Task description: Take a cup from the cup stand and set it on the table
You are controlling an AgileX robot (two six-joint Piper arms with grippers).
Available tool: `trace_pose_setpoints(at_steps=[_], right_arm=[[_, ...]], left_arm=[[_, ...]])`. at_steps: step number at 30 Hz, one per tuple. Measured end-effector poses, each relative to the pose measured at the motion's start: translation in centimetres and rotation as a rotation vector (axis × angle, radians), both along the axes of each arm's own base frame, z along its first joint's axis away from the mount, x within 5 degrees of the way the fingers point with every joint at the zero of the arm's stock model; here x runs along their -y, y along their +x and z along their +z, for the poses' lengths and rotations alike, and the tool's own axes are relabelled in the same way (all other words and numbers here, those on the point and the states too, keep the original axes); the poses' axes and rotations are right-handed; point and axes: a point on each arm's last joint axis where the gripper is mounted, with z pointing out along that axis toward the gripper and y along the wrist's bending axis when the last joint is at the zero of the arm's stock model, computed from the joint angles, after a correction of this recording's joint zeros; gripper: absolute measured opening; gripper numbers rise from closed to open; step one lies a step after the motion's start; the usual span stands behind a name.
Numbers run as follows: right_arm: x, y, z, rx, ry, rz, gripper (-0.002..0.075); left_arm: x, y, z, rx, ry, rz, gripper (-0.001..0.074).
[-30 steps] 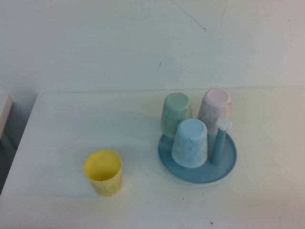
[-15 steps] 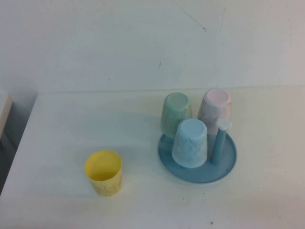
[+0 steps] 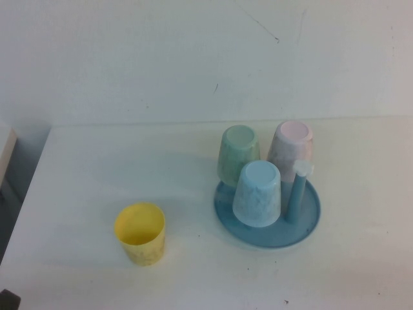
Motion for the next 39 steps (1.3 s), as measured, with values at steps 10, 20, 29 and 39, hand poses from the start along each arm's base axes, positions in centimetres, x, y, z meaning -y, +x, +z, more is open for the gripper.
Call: trace_pose_setpoints(at_steps=[10,20,29,39], right_arm=[[0.0,0.0,0.0,0.000,0.000,0.000,0.0062],[0.0,0.0,0.0,0.000,0.000,0.000,0.0062],[0.0,0.0,0.0,0.000,0.000,0.000,0.0062],[0.0,0.0,0.0,0.000,0.000,0.000,0.0062]], left_arm=[[-0.2,0.1,0.9,0.079,-0.154,0.040,-0.0002],[2.1,0.6,7.8,-0.079,0.368,-0.352,-0.0002],[3.5,6.6,16.3,-0.106,0.683,-0.760,-0.0002],[6.0,16.8,19.3,-0.219,0.749,-0.909,-0.0002]])
